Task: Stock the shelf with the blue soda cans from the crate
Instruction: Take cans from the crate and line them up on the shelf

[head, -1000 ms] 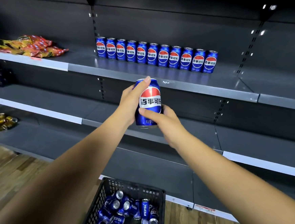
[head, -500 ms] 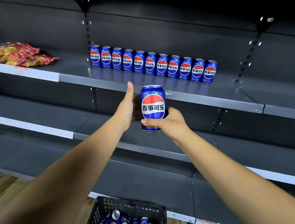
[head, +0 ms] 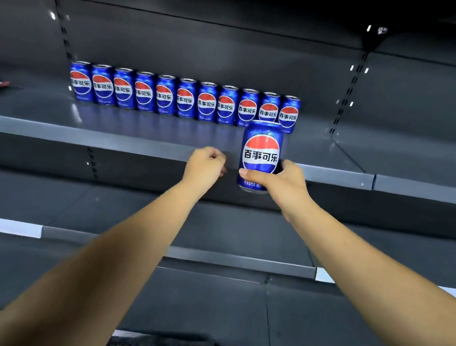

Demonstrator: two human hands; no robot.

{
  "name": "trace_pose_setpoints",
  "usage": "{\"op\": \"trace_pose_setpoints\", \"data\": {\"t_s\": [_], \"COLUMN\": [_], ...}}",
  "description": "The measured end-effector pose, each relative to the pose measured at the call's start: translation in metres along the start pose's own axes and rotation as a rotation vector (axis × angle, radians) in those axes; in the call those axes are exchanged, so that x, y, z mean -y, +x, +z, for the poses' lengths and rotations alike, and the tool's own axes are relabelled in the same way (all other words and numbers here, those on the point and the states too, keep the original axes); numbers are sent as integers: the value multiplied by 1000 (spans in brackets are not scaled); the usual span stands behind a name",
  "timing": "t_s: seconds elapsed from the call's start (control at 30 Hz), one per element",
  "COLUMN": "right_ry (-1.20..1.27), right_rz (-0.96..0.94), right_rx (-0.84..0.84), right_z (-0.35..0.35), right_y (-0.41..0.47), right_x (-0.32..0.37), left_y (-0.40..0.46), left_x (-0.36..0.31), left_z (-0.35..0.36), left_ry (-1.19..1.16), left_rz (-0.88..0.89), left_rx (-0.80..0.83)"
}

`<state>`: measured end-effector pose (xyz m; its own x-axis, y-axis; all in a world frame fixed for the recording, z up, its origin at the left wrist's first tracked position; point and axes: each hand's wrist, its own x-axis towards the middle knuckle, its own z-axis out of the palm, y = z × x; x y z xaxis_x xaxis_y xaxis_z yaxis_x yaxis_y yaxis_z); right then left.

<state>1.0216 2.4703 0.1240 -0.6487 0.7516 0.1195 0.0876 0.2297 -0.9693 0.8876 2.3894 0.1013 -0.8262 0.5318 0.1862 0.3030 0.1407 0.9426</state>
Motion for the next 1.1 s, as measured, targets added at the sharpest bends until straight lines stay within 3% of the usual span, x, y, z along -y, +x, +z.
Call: {"op": "trace_pose_setpoints", "data": {"t_s": [0.13,0.27,0.5,0.7,1.1], "right_ry": [14,14,-99,-155,-166], "right_rz": [-25,-32,18,24,-37], "right_rx": [-9,5,-21,-7,31], "right_z": [-33,-65,-116,-147,-142], "right_y": [57,113,207,269,332], "right_x": [0,0,-35,-58,-77], "left_y": [37,78,137,181,237], "left_x": [-20,-43,-50,-43,-34], "left_z": [47,86,151,191,230], "left_ry": [203,262,185,262,356], "left_rz": [95,147,91,67,12], "left_rx": [83,93,74,89,28]}}
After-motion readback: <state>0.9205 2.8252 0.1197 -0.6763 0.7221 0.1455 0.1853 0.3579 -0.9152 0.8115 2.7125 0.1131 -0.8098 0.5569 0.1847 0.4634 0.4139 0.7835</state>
